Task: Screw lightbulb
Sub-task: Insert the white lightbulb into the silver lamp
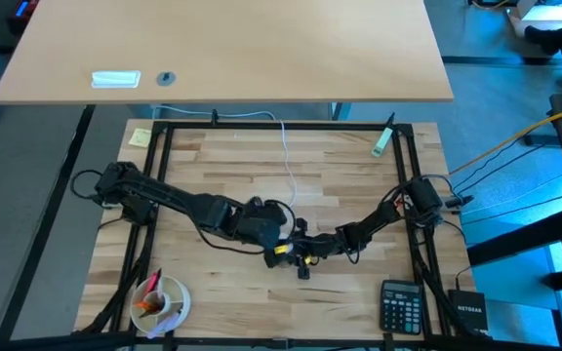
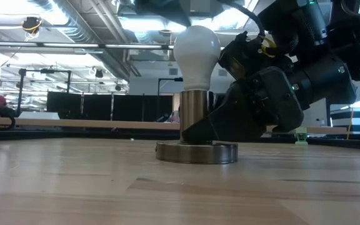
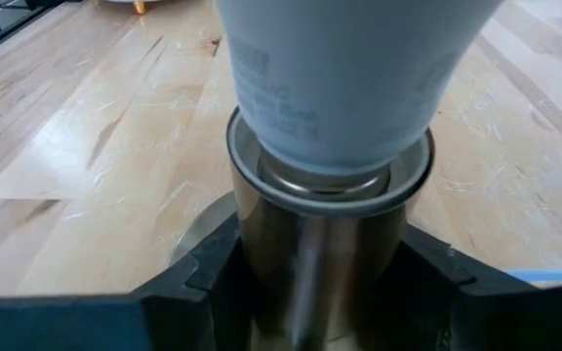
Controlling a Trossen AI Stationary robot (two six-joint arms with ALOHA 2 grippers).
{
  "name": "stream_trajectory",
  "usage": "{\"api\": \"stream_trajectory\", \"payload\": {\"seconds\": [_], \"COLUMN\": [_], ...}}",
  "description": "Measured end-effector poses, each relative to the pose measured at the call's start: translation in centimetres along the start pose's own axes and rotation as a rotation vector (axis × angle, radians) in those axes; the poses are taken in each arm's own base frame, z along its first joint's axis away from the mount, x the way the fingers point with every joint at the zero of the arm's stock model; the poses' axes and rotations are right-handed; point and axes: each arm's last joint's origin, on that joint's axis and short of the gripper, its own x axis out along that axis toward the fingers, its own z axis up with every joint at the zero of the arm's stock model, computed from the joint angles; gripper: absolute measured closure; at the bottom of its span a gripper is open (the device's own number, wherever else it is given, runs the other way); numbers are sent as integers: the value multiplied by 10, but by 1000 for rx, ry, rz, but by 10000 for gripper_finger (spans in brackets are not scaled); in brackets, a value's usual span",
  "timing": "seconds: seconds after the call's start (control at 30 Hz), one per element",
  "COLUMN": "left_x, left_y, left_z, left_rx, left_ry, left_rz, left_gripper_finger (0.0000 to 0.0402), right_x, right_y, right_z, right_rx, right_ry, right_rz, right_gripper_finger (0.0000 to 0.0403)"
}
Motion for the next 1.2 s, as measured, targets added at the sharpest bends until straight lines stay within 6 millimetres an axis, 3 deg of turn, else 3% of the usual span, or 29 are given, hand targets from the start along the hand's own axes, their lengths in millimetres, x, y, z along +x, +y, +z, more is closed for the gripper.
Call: {"api": "stream_trajectory", "payload": {"seconds": [0.13, 0.33, 0.57, 0.67, 0.77, 0.97, 1.2], "left_x": [-7, -2, -30, -39, -42, -21, 12], "left_y": [2, 7, 13, 18, 22, 12, 5], "left_z": [9, 13, 3, -3, -1, 5, 7], "left_rx": [25, 118, 248, 243, 173, 121, 179], "left_ry": [66, 163, 312, 349, 277, 162, 179], "left_rz": [99, 22, -27, 40, 154, 158, 83], "left_gripper_finger": [75, 75, 75, 75, 75, 75, 75], "right_x": [0, 1, 1, 1, 1, 1, 1], "right_y": [-1, -7, -7, -7, -7, -7, -7], "right_z": [0, 0, 0, 0, 0, 0, 0], "right_rx": [1, 6, 5, 6, 6, 5, -13], "right_ry": [3, 0, 2, -2, -2, -2, -4], "right_rz": [-12, -22, -16, -15, -21, -25, -38], "right_gripper_finger": [224, 224, 224, 224, 224, 224, 224]}}
